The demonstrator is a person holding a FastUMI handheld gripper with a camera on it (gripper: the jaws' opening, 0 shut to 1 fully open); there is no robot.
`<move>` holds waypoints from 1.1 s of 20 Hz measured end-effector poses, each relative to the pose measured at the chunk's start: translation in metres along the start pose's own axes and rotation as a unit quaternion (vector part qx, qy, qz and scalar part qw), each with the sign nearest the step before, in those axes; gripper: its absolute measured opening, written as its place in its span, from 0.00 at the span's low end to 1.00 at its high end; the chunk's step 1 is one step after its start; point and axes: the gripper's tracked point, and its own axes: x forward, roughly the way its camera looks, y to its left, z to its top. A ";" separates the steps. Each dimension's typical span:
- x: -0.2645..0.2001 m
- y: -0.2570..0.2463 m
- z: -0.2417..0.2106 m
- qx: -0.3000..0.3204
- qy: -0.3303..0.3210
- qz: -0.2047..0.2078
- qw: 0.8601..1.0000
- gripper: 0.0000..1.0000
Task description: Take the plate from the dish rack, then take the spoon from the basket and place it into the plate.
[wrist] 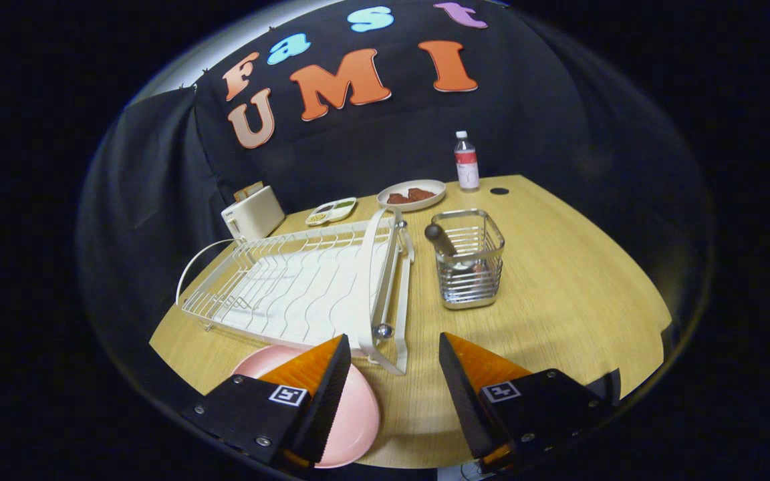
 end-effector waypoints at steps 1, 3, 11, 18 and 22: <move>0.000 -0.005 0.010 -0.005 -0.015 -0.009 1.000 0.81; 0.004 -0.015 0.028 -0.013 -0.041 -0.030 0.999 0.82; 0.028 -0.036 0.067 -0.064 -0.091 -0.084 0.990 0.67; 0.046 -0.038 0.075 -0.085 -0.095 -0.101 0.987 0.32; 0.055 -0.045 0.072 -0.074 -0.094 -0.107 0.987 0.23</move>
